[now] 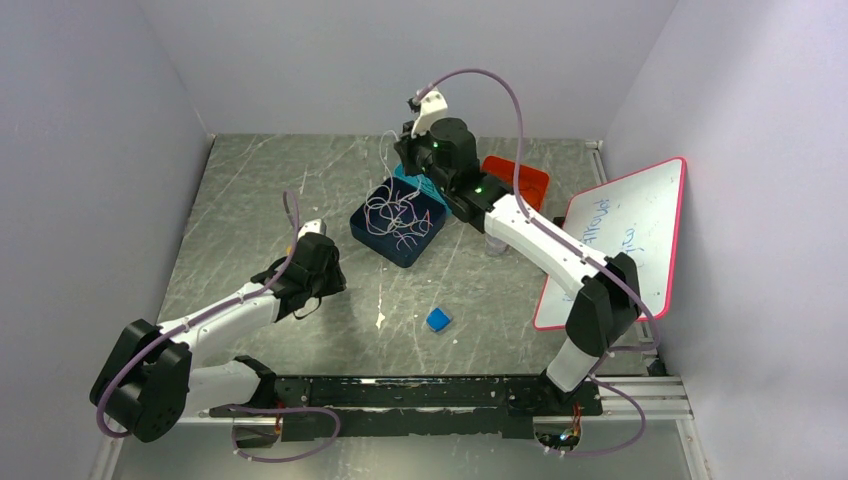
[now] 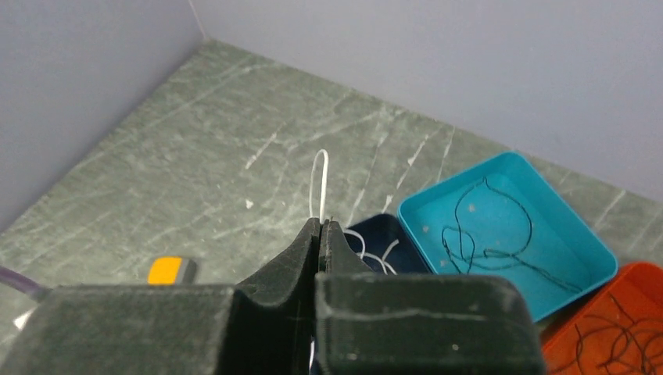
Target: Untangle the cables
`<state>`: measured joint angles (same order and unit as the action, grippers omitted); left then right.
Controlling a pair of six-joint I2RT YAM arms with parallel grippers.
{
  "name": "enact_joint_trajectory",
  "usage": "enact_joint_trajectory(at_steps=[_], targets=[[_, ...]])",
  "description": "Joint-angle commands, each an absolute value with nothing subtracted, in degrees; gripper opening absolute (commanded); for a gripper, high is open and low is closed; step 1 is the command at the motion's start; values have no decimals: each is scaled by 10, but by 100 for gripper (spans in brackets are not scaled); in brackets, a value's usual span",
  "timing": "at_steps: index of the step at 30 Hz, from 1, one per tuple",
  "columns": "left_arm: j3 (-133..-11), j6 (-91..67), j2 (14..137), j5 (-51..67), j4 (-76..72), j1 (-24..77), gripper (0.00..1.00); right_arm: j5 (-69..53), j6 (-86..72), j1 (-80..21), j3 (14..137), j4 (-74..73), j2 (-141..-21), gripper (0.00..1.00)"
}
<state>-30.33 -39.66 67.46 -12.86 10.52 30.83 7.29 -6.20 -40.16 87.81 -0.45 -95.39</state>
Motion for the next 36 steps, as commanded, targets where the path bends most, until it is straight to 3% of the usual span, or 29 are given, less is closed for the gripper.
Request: enact_joint_trajectory(at_steps=[1,12,36], targets=[[-318,-391,668,-133,104,304,40,103,-72,-397,846,9,-953,0],[-321,-390,688,-123,93,304,39,123,-78,-386,809,-9,-954,0],[-324,-386,682,-133,107,304,38,34,-76,-379,821,72,-1115,0]])
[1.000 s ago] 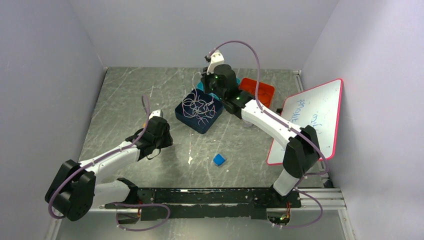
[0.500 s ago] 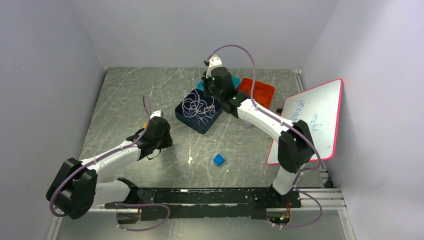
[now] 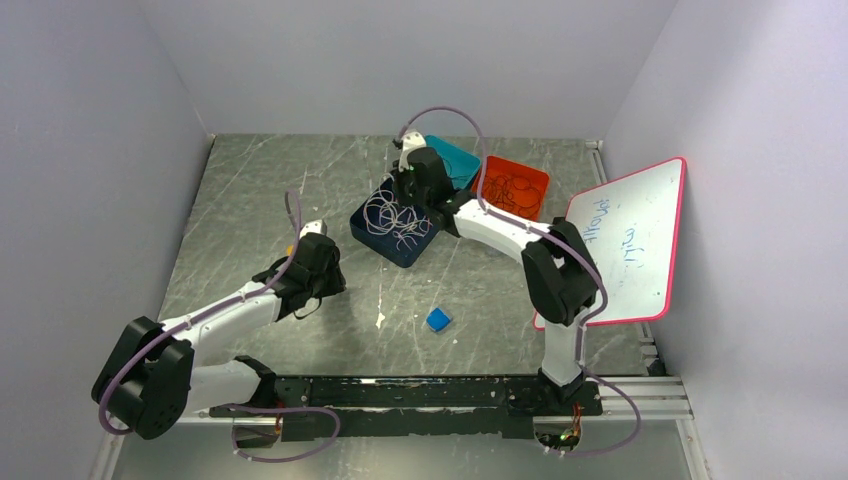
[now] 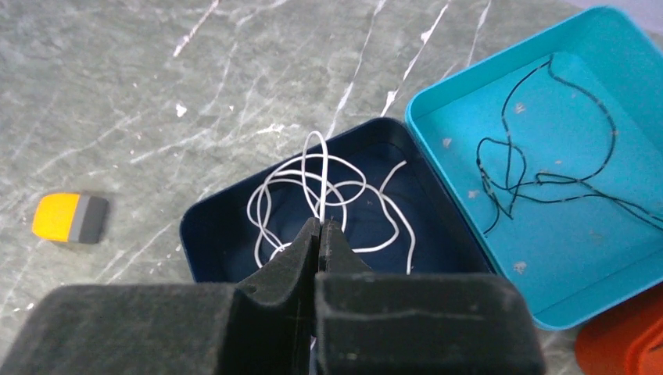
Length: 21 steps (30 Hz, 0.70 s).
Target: Untangle the cables
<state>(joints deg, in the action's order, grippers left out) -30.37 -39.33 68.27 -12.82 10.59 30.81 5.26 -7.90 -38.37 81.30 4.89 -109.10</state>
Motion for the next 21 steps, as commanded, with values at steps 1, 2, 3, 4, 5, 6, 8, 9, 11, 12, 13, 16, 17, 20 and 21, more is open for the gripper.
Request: enact_joint_trajectory(at_steps=[1,2,3,4,5,6,8,9,11,12,13,16,17,20,21], targets=[[-324,-386,682,-133,108,303,38,32,-76,-379,820,73,-1121,0],[-324,-387,681,-133,108,304,38,32,-75,-379,817,75,-1124,0],[-323,-387,680,-131,107,304,38,34,-73,-379,813,80,-1128,0],[-322,-387,680,-130,105,304,38,37,-70,-379,808,86,-1132,0],[-321,-387,680,-129,104,304,39,40,-67,-379,804,91,-1137,0],[-321,-386,680,-127,102,304,39,40,-65,-378,801,95,-1143,0],[-321,-386,683,-123,102,304,38,36,-60,-378,799,105,-1153,0],[-323,-385,684,-122,102,304,38,32,-59,-377,802,105,-1166,0],[-325,-383,686,-122,103,304,38,23,-56,-378,810,99,-1189,0],[-326,-382,686,-124,104,304,38,20,-56,-378,813,98,-1193,0],[-327,-382,685,-124,104,304,38,17,-55,-377,814,96,-1201,0],[-326,-380,680,-126,105,304,38,11,-57,-378,820,91,-1219,0],[-326,-380,678,-127,105,304,38,10,-57,-377,820,90,-1223,0],[-324,-380,675,-127,107,304,38,10,-57,-377,819,87,-1235,0],[-323,-380,675,-128,107,304,38,11,-58,-377,818,86,-1238,0]])
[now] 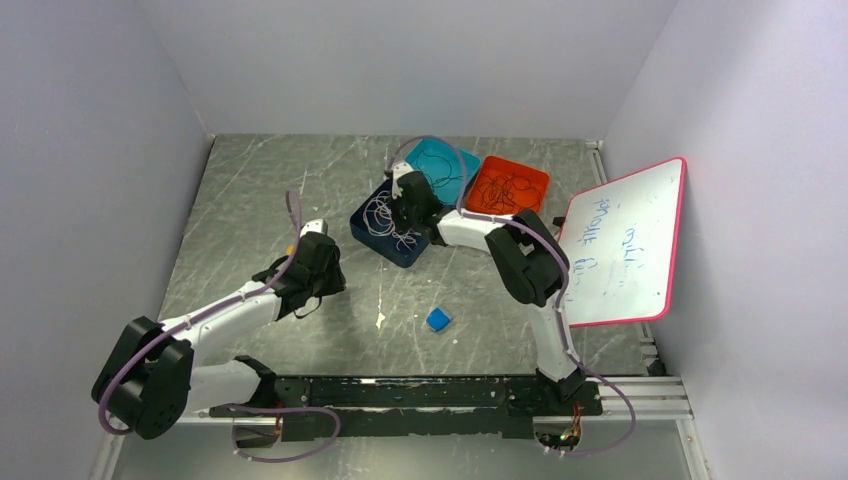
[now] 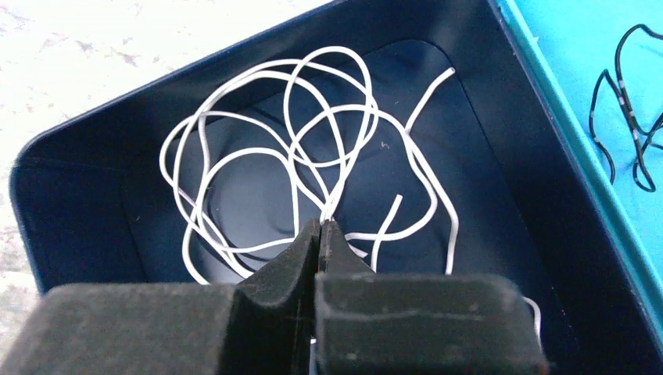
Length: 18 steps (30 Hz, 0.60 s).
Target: Untangle the cables
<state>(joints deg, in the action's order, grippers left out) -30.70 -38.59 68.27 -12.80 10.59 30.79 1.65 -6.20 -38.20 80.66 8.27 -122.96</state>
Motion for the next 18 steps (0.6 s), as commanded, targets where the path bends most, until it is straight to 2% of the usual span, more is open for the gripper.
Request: enact_joint_trajectory(at_steps=[1,11,18], targets=[[-322,-380,673,-128,108,304,39,12,-57,-377,818,85,-1241,0],[-326,-380,670,-133,110,304,40,36,-47,-377,817,74,-1228,0],[-326,-386,641,-162,117,303,44,35,-39,-370,821,57,-1187,26]])
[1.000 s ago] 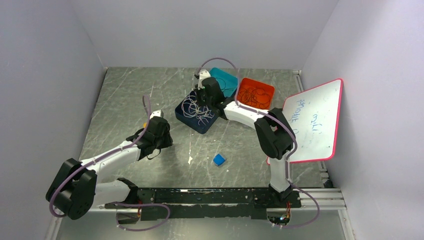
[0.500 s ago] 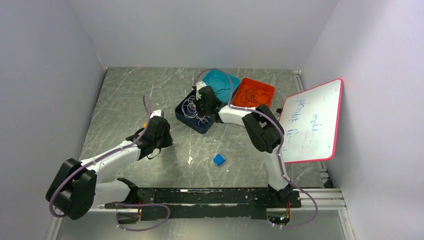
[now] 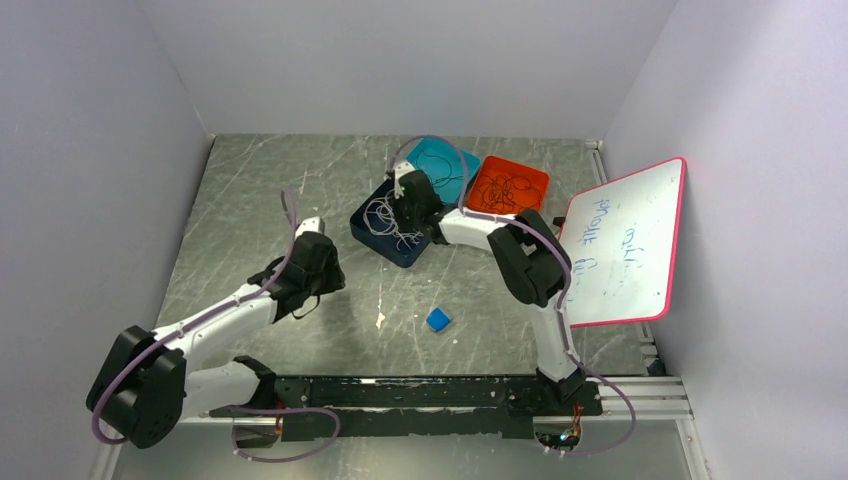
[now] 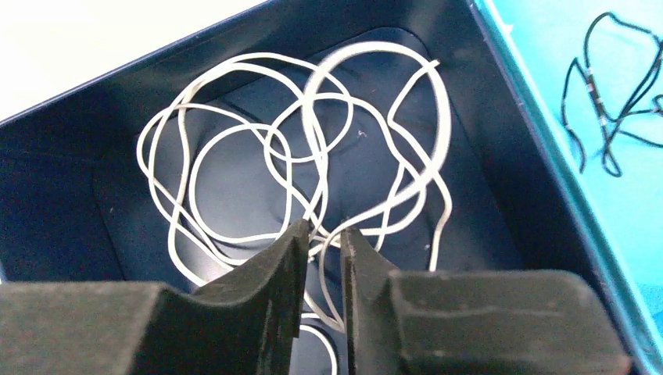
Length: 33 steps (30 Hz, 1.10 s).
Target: Untangle the cables
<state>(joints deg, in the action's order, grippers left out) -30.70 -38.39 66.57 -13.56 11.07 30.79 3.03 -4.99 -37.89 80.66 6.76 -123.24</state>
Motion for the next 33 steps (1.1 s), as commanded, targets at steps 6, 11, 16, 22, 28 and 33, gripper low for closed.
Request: enact_joint_trajectory(at_steps=[6,11,16,22,28,33], targets=[[-333,-387,638,-171,131,304,43,20,-32,-365,813,52,-1152,44],[-337,-384,622,-185,131,304,44,20,-34,-363,800,53,-1111,50],[-356,-377,619,-195,143,304,45,25,-40,-363,777,53,-1064,53],[-377,-377,580,-215,152,304,44,39,-54,-363,681,82,-959,59],[-392,-363,512,-258,156,304,46,69,-81,-365,554,86,-818,66],[-436,-356,495,-292,200,303,52,148,-105,-368,454,74,-658,73]])
